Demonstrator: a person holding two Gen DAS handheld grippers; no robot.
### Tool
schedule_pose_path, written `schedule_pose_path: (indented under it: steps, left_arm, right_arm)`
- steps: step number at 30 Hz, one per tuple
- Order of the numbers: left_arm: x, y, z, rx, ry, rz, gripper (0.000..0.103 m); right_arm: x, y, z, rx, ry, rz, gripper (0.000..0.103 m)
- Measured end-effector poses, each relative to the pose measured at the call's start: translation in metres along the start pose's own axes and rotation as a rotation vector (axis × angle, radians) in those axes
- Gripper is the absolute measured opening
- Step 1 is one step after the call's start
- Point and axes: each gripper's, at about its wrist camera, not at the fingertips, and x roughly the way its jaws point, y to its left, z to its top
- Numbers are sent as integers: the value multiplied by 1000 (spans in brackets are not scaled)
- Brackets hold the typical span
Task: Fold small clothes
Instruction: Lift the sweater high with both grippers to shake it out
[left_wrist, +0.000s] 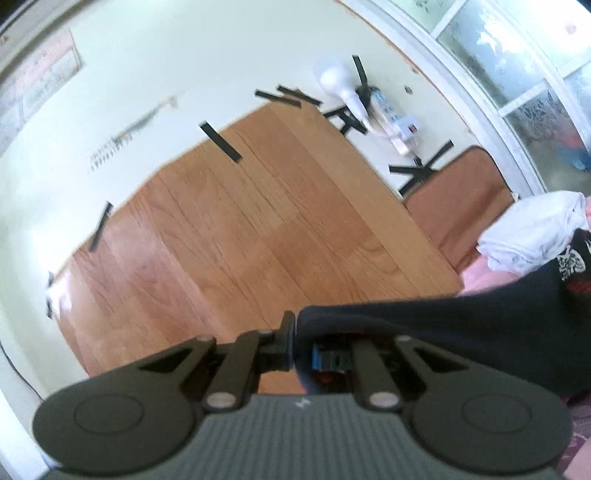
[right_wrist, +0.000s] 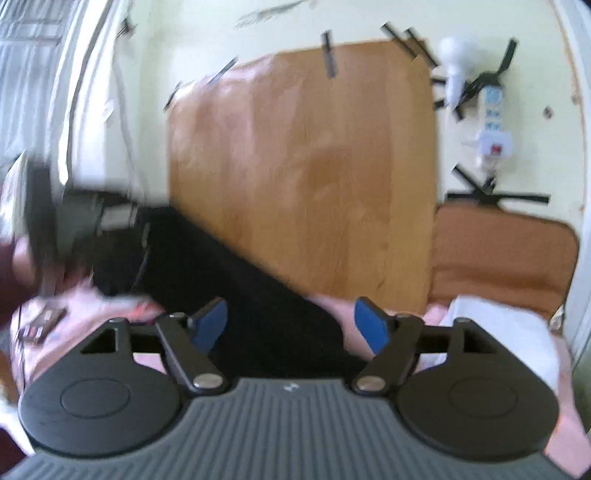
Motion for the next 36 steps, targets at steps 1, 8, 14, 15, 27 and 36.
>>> schedule_pose_path:
  steps: [1, 8, 14, 15, 27, 36]
  left_arm:
    - [-2, 2, 0, -8, -4, -4, 9]
    - [-23, 13, 29, -57, -52, -8, 9]
    - [-49, 33, 51, -101, -102, 46, 9]
    - [-55, 36, 54, -104, -111, 54, 9]
    - [-120, 81, 87, -195, -236, 138, 10]
    - [-194, 144, 125, -325, -434, 313, 9]
  right_arm:
    - [4, 10, -10, -30, 20, -7, 85]
    - [50, 67, -66, -224, 57, -127, 85]
    - [78, 63, -69, -212, 3, -171, 84]
    - [80, 55, -67, -189, -16, -183, 83]
    - [2, 11, 11, -77, -301, -283, 8]
    - [-108, 18, 134, -258, -669, -381, 8]
